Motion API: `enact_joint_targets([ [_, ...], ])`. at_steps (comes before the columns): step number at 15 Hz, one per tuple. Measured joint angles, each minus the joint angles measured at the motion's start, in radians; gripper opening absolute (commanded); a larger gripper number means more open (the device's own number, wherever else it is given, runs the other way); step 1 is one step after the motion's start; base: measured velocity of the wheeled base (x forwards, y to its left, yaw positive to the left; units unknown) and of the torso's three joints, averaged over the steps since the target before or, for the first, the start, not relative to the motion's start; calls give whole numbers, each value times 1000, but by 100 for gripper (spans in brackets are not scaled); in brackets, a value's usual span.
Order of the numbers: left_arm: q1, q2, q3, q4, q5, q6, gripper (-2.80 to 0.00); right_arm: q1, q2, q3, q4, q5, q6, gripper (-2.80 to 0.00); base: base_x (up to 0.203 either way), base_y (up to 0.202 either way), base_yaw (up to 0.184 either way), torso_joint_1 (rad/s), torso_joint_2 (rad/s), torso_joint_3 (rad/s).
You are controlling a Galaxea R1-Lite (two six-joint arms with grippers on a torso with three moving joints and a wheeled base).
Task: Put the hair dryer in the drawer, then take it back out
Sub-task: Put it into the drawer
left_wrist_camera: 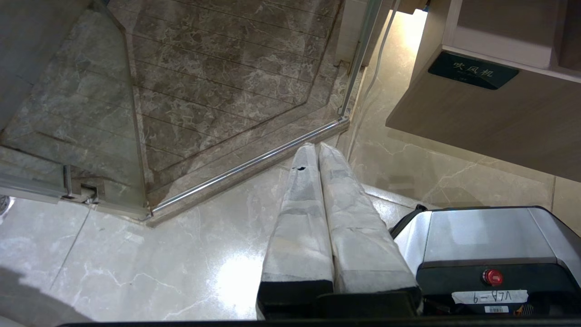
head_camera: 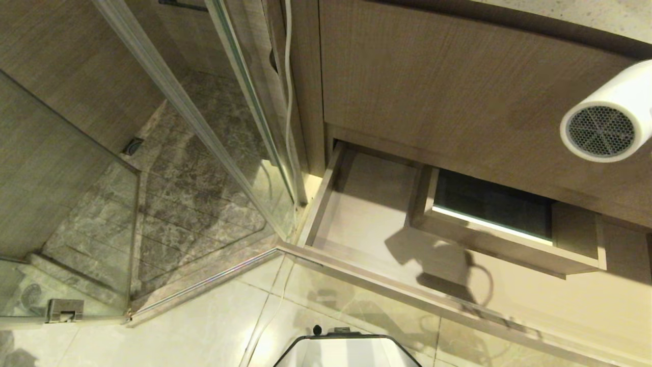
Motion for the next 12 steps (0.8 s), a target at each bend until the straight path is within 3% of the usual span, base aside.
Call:
enact_joint_targets([
  [12,0,0,0,0,0,0,-280,1,-140,133,36,-1,-2,-280,0,0,0,0,0,0],
])
